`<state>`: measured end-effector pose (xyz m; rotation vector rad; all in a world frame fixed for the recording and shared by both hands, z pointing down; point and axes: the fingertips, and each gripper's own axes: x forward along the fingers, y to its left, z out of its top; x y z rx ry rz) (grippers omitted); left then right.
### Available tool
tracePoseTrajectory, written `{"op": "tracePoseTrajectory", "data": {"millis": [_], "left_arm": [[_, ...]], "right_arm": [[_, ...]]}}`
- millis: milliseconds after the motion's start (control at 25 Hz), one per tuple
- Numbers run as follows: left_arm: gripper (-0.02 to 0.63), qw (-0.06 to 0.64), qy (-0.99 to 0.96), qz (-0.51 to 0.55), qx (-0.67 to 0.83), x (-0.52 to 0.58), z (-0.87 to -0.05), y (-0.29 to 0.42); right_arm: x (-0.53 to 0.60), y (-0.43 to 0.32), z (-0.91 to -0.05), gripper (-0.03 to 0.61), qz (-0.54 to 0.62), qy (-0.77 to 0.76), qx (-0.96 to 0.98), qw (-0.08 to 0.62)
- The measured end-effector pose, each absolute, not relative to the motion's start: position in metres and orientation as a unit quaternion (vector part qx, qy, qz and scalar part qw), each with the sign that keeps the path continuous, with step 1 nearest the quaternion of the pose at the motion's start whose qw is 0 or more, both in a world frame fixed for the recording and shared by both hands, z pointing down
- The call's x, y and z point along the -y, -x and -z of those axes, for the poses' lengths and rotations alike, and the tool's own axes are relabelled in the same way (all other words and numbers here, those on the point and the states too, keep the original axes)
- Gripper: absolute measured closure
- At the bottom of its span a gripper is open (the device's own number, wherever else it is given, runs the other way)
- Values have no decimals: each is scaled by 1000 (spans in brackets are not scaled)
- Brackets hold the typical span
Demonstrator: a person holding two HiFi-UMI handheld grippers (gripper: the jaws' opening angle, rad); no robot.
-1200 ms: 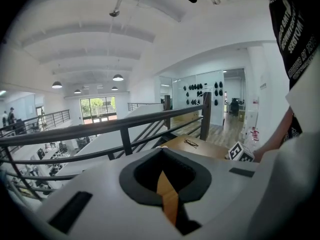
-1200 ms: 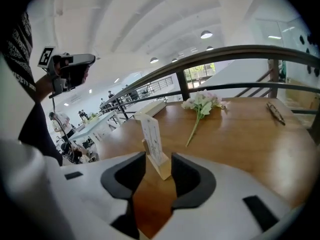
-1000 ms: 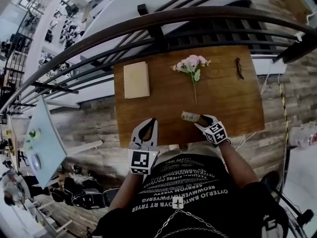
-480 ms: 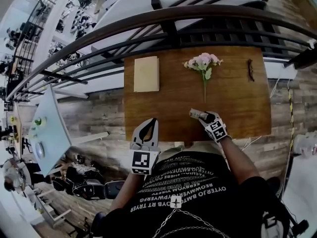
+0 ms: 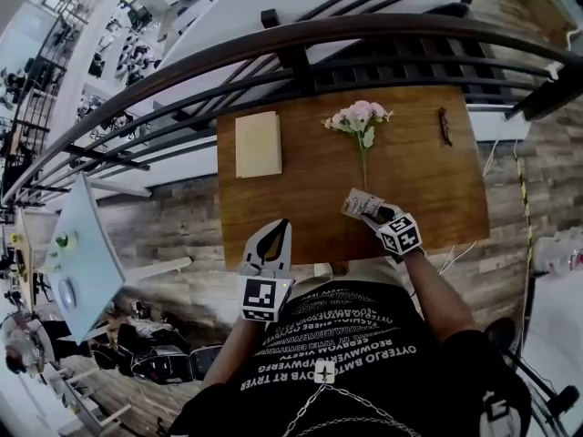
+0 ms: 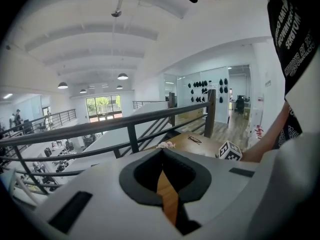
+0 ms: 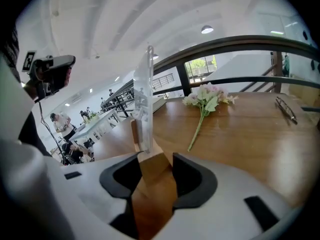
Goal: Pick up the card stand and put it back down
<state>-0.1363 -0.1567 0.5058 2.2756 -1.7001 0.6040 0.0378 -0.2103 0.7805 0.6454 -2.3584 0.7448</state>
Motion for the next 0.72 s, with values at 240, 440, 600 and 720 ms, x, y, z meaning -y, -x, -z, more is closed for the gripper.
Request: {"op": "tracePoseTrajectory", "data": {"millis": [240, 440, 600, 720], "left_arm": [[594, 113, -792, -199, 566, 152, -500, 130], [594, 106, -803, -193, 554, 146, -499, 121], [594, 101, -809, -188, 548, 142, -496, 115], [594, 99, -813, -184, 544, 136, -495, 112]], "right_arm": [[200, -44, -742, 391, -293, -233, 884, 280], [193, -48, -715, 391, -284, -232, 885, 288], [190, -50, -686, 391, -274, -233, 889, 283], [188, -51, -663, 391, -273, -240, 891, 273]]}}
